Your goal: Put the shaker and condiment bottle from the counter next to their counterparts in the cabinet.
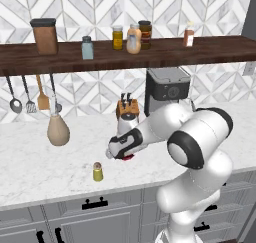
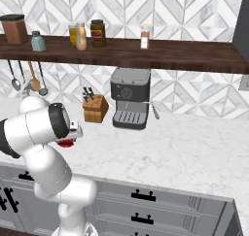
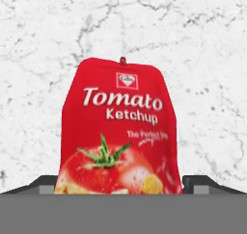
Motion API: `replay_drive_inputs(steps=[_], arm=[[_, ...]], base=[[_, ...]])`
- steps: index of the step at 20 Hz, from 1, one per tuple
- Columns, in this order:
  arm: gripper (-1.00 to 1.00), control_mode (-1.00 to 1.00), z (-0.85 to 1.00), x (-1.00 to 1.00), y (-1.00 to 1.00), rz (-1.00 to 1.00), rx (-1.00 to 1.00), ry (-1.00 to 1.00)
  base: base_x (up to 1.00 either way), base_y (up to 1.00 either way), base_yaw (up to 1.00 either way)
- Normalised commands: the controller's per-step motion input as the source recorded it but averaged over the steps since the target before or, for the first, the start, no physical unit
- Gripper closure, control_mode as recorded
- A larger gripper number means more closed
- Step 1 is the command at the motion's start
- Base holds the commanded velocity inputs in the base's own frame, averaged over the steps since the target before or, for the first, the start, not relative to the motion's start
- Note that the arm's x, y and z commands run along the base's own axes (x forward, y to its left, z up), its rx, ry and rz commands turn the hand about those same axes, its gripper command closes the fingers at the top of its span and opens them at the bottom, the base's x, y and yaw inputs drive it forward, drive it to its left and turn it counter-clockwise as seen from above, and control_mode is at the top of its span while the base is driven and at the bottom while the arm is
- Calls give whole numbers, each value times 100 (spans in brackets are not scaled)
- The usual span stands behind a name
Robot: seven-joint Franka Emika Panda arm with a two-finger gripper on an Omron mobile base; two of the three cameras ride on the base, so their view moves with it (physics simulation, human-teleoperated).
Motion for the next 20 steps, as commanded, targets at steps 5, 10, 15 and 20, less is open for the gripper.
replay_drive_inputs(steps=[5,10,15,20], arm=[[100,-100,24,-2,0,0,0,-2],[100,-100,37,-15,0,0,0,-8],[100,-100,41,-18,0,0,0,-8],[100,-100,48,-13,0,0,0,-3]], base=[[0,0,0],[0,0,0],[0,0,0],[0,0,0]])
